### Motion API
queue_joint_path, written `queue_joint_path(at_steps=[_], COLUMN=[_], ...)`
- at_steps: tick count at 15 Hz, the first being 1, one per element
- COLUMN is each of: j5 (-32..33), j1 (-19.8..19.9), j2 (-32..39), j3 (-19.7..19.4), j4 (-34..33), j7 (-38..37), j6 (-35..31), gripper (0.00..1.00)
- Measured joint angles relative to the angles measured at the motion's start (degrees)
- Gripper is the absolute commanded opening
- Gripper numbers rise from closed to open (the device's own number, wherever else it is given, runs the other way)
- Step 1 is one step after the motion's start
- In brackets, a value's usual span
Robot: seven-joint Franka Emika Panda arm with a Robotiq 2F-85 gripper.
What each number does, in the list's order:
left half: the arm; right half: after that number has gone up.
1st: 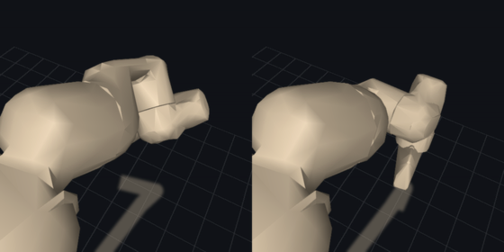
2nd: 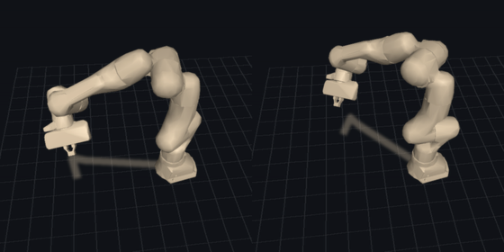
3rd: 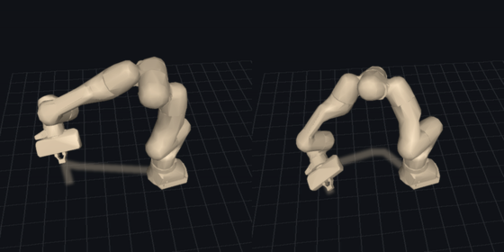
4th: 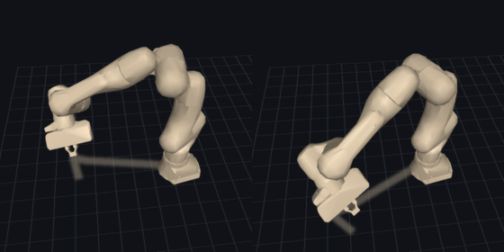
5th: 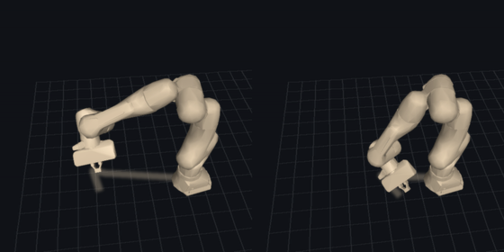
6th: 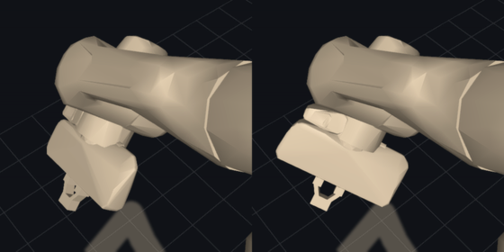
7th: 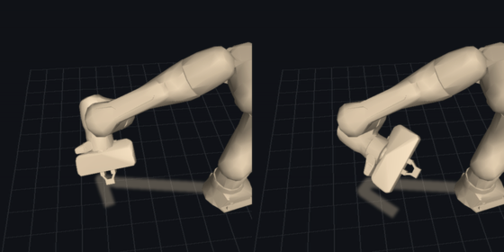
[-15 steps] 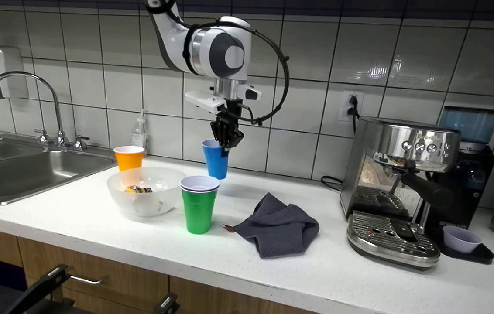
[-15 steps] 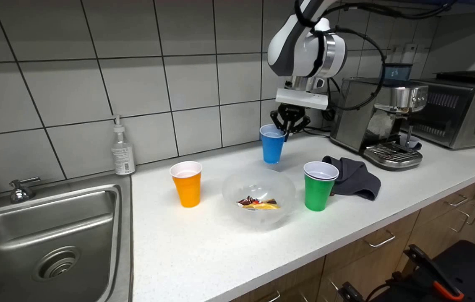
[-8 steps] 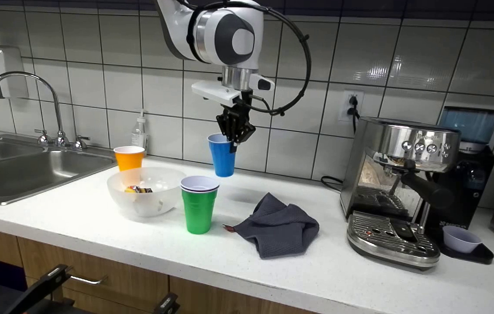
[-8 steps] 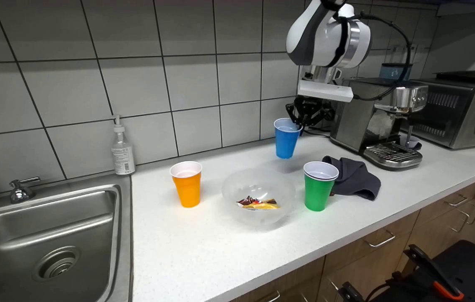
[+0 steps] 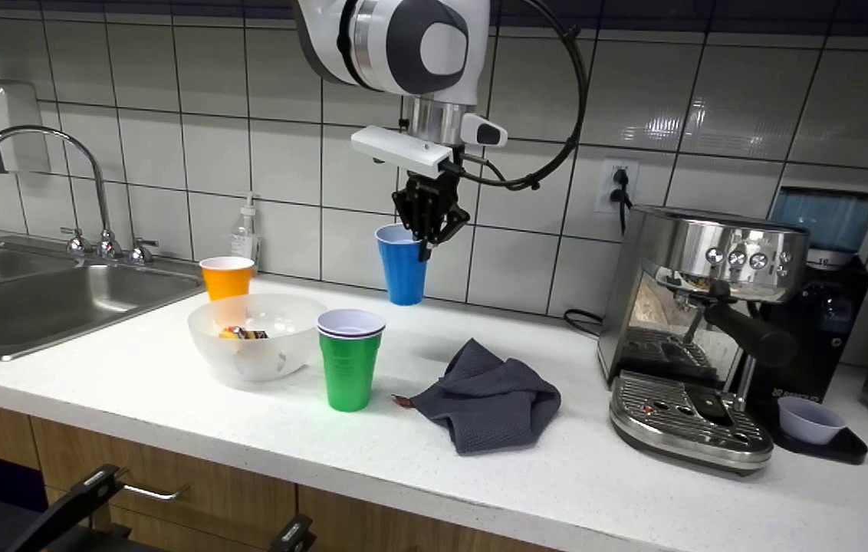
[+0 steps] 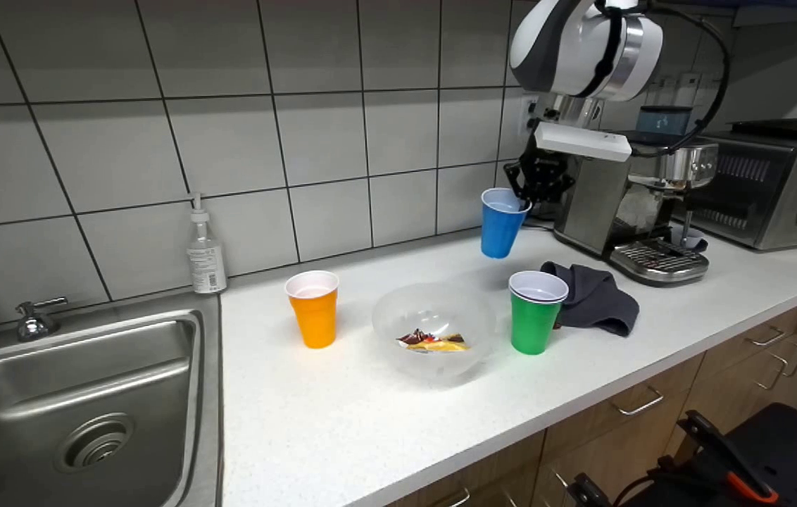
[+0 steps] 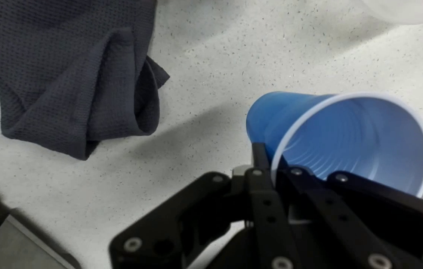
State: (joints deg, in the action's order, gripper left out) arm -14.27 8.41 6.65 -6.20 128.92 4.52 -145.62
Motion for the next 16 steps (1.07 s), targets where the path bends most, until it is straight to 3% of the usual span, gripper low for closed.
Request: queue_joint_path(at_steps=[16], j5=[-0.44], j1=[0.05], j2=[-14.1], j3=[-1.58], j4=[9.7], j7=[1.36], j6=[2.36], gripper=[0.01])
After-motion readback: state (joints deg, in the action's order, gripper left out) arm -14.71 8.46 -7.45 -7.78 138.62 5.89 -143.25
